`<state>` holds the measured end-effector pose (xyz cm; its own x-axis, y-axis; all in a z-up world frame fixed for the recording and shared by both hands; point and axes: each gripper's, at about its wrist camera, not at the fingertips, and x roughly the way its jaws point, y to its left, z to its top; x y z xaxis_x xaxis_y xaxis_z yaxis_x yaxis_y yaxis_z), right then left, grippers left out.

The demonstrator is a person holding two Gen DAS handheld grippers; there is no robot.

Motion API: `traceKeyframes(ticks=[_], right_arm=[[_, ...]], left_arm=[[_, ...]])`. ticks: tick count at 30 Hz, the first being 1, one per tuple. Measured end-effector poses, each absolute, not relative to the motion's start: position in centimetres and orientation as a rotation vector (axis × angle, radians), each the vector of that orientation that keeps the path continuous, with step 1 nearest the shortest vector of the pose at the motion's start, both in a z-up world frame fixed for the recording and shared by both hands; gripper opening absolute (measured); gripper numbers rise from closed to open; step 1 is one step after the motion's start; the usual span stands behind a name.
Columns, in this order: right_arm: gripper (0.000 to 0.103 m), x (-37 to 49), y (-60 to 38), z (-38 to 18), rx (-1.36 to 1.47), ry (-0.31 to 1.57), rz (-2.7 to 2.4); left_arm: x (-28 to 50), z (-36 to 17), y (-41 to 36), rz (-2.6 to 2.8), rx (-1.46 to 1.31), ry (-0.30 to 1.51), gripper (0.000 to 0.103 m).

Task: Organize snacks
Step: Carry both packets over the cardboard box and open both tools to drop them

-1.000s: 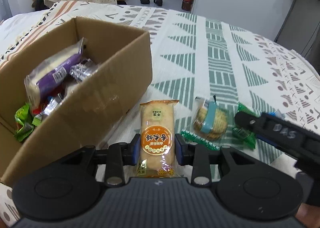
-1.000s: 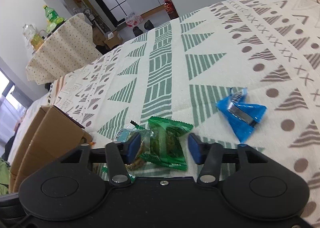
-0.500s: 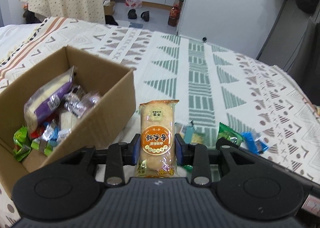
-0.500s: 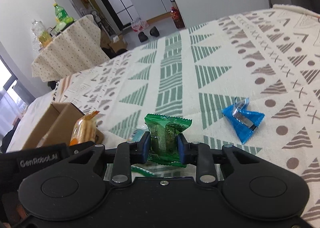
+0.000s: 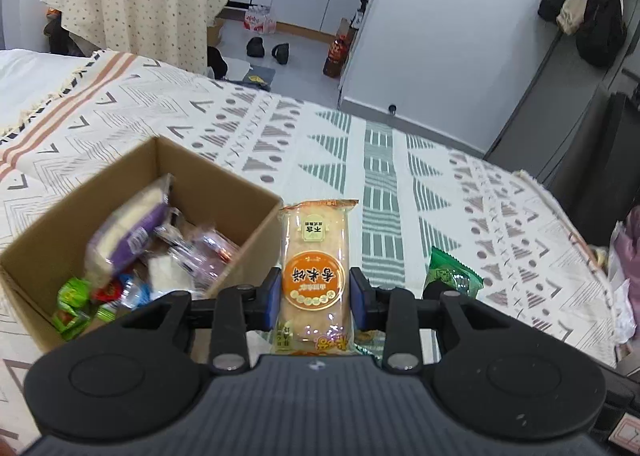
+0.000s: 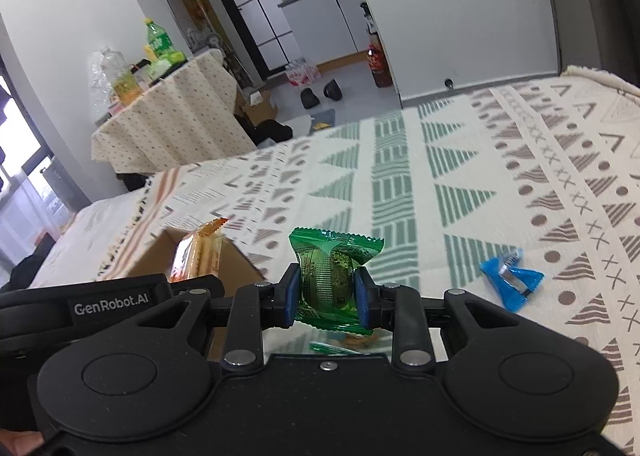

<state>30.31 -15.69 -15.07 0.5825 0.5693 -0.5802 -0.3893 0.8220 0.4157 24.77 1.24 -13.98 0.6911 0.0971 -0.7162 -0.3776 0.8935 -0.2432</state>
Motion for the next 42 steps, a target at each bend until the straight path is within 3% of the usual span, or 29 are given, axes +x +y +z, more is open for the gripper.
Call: traceKeyframes(ticks=[22,42], right_arm=[[0.028,25.1,-10.5,-8.7,0.195,0.692,0.660],[0.028,23.5,-3.9,-8.8,0.107,0.731,0.697]], left_arm=[[18.2,-8.4,7.5,0.352,-0.521,0.670,0.034],[16.8,-10.4,14.5,0.363,-0.716,0.720,0.034]])
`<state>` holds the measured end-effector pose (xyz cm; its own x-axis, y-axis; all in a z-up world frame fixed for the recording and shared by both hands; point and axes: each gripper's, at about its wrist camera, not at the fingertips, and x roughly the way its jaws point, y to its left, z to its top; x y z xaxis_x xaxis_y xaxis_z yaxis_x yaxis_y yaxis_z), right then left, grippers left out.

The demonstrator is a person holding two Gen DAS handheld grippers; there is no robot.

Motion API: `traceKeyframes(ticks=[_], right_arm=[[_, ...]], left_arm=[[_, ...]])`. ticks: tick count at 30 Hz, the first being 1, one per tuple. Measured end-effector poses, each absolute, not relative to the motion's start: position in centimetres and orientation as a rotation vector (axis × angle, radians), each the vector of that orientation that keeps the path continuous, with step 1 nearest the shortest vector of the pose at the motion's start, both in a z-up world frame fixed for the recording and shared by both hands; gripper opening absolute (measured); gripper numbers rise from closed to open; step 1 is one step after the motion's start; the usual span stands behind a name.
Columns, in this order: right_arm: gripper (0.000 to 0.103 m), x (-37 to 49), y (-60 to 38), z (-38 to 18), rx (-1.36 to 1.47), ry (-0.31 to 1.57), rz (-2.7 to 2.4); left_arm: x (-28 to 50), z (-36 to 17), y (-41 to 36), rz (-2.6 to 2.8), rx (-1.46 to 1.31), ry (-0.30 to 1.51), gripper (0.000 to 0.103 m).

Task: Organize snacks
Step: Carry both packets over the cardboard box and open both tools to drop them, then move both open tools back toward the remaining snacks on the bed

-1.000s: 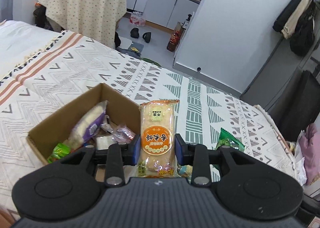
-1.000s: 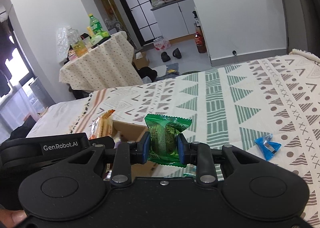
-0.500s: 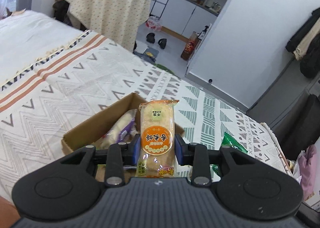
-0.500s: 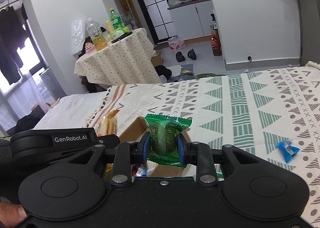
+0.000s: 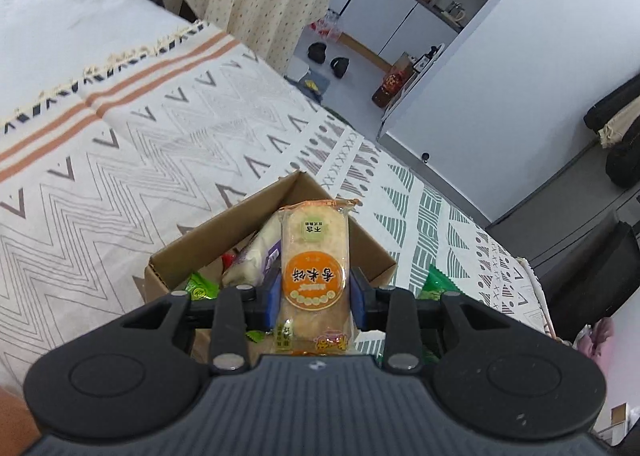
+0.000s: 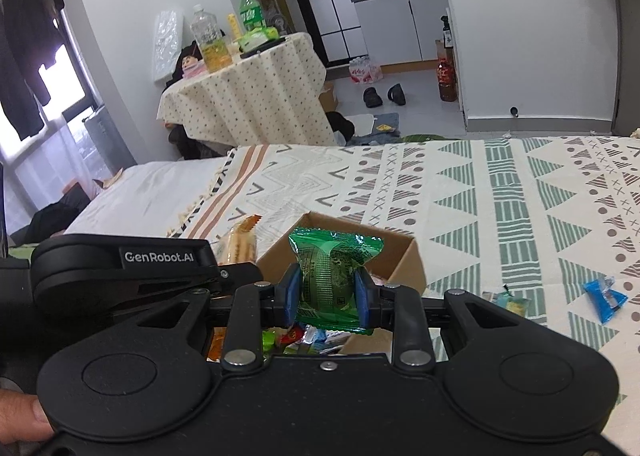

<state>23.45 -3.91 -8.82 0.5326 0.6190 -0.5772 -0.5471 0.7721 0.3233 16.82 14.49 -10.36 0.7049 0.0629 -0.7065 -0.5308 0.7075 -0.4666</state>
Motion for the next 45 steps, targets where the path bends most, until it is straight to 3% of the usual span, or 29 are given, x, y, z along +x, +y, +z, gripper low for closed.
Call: traceKeyframes(ticks=[9,14,19,37,45], right_arm=[[0.031,24.0,-2.0,-10.5,0.144,0.828,0.729],[0.043,24.3,-2.1,-11.0,0.155,0.866,0.709],[0.047,24.8,-3.5,-11.0,0.185,0.876,0.679],[0.082,25.7,-12.1,-11.2,0.223,0.842,0.528],[0.085,26.2,-16.2,-11.7,0.261,0.847,0.476]], left_arm=[[16.9,-11.7,16.6,0.397,-0.784,0.750,0.045],[17.0,-12.0,16.7,0.425,-0.770,0.764,0.059],[17.3,-12.2,16.5,0.455,-0.743,0.774,0.077],[18.9,-12.0,11.1,0.368,-0.609,0.816,0.091],[19.6,-11.6,7.5,0.317,-0.513,0.823,0.094]])
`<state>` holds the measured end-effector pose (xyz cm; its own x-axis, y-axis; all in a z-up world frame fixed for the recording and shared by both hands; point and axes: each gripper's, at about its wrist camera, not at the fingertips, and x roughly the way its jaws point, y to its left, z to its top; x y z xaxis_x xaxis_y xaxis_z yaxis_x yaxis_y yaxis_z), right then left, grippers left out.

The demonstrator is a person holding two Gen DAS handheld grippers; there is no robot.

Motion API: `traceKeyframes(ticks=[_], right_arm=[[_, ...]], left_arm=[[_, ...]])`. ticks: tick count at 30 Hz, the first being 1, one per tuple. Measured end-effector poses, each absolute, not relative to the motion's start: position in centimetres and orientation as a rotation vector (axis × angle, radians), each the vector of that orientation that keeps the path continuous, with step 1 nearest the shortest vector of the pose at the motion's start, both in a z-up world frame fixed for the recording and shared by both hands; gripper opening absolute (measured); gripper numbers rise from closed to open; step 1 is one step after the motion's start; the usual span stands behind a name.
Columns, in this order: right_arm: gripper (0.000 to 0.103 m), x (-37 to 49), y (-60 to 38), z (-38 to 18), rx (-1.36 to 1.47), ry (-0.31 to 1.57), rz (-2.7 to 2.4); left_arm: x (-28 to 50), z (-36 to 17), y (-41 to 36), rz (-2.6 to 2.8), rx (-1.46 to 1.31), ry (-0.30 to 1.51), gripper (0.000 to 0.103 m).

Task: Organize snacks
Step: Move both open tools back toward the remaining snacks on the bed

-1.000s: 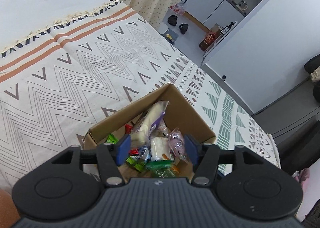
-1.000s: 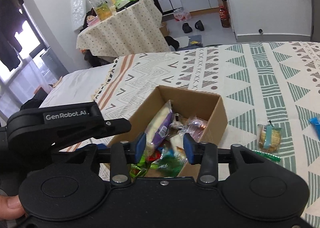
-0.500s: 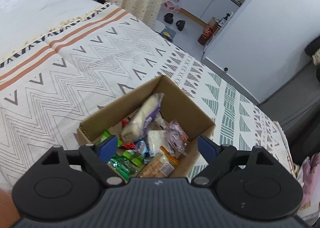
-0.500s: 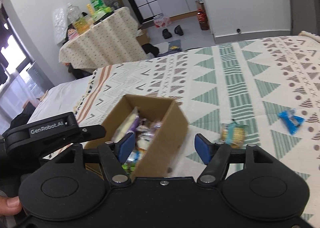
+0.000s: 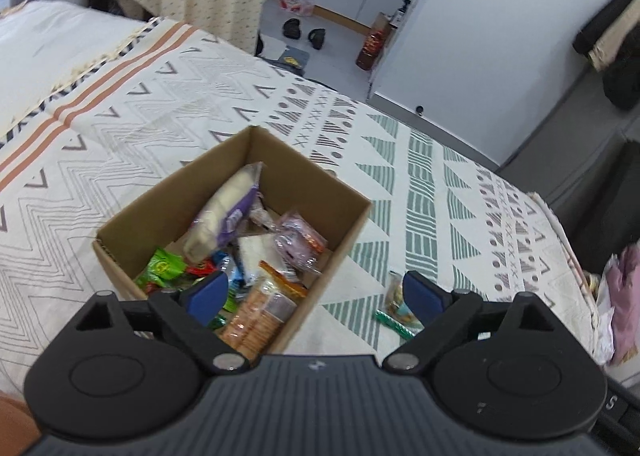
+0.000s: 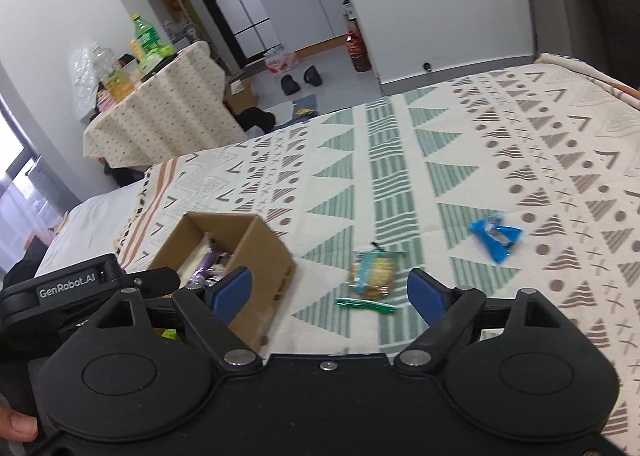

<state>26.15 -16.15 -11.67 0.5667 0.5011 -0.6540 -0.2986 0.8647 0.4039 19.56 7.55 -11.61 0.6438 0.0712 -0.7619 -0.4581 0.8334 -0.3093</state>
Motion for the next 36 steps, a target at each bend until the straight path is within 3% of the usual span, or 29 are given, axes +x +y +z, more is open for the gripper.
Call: traceKeyframes(ticks=[6,14,36], right_arm=[[0.089,26.4,-19.0,-12.3,0.285,0.851,0.436],[0.103,26.4,-22.1,-12.4,0.280,0.824,0.409],[0.103,28.1,-26.6,-18.3,0.410,0.842,0.387]], left_arm=[[19.9,-11.4,5.4,0.291,-0.471,0.825,0.097],[20.7,-11.5,2.6,0.269,-0.416,0.827,0.102],[23.3,-14.4,-2.0,0.227,-0.327,0.841,0.102]])
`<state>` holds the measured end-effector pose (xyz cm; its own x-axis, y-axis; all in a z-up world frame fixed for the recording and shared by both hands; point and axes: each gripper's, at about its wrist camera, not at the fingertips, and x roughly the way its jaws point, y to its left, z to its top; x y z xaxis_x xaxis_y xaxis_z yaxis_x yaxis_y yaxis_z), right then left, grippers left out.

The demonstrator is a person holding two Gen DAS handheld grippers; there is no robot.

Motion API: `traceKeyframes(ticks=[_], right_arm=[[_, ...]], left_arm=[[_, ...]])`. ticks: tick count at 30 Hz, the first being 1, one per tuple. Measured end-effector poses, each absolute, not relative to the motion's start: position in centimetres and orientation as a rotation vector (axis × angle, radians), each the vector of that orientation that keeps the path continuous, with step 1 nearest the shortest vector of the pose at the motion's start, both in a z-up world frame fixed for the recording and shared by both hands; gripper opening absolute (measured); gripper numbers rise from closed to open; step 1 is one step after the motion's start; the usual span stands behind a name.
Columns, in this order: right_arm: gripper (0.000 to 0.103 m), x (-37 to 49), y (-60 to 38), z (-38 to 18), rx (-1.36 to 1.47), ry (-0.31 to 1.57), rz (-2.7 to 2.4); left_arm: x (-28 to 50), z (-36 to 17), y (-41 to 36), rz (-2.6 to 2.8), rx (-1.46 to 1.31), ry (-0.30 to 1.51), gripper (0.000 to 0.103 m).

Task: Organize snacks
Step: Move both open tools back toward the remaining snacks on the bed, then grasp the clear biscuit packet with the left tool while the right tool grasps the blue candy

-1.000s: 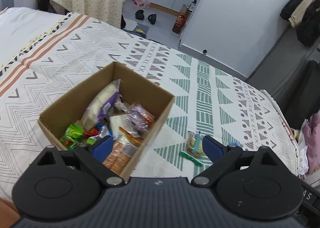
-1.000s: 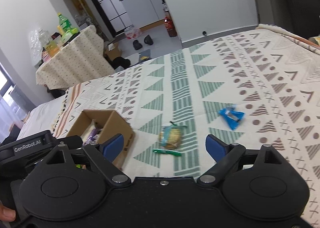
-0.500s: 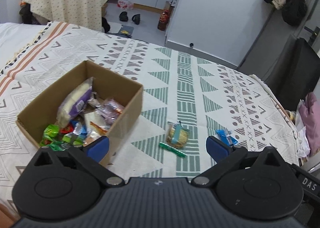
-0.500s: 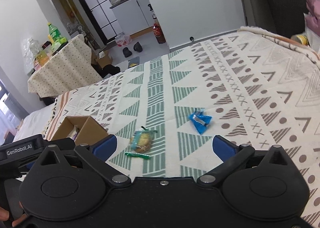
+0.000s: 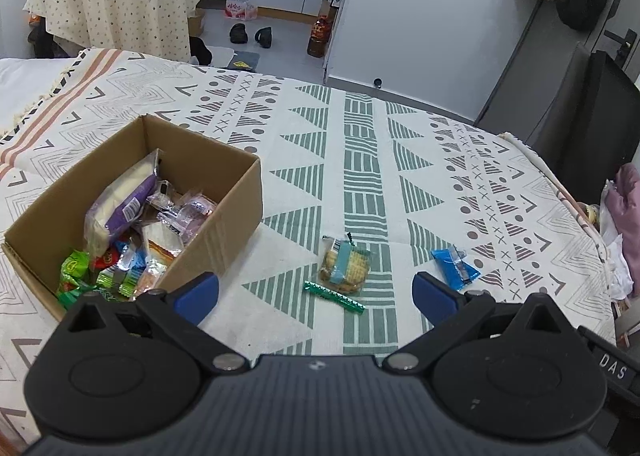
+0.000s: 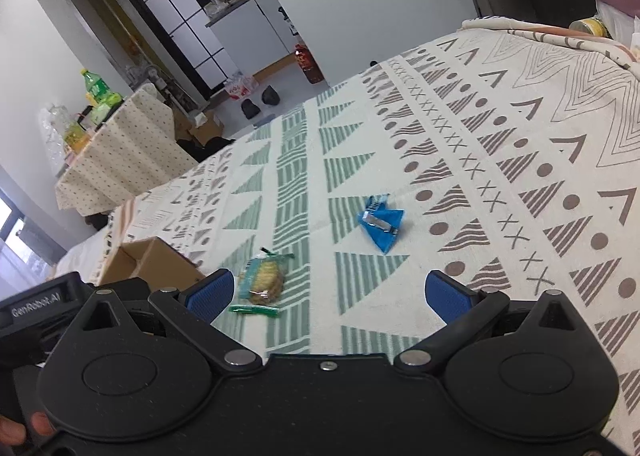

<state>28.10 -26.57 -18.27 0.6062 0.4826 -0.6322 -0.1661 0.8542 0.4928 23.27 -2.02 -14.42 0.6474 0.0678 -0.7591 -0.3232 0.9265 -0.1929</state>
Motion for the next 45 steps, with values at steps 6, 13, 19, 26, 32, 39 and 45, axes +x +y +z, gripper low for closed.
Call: traceKeyframes(ticks=[6,13,19,26,32,39,45], right_arm=[[0.101,29.4,-27.2,-19.6,0.433,0.847,0.354],[0.095,31.4,-26.4,-20.6,0.417,0.852,0.346],[0.093,32.7,-25.5,-21.1,0.367,0.826,0.339],[0.088,34.6,-25.0,-22.4,0.320,0.828,0.308],[0.082,35.7,-24.3,-23.6,0.291,0.821,0.310],[0.077,36.8,-23.3,-24.8,0.271,0.824,0.329],[0.069,37.0,-23.3,-25.6,0.275,0.831,0.315]], left_arm=[[24.2,-15.4,-1.9,0.234,-0.339,0.825,0.100],[26.0,-17.0,-2.2,0.207,-0.349,0.838,0.093],[27.9,-18.2,-2.9,0.165,-0.353,0.861,0.086],[30.0,-20.1,-3.1,0.157,-0.389,0.917,0.082],[31.7,-22.1,-3.0,0.161,-0.402,0.950,0.080],[32.7,-24.1,-3.0,0.158,-0.384,0.967,0.072],[32.8,-25.0,-3.3,0.145,-0.357,0.948,0.061]])
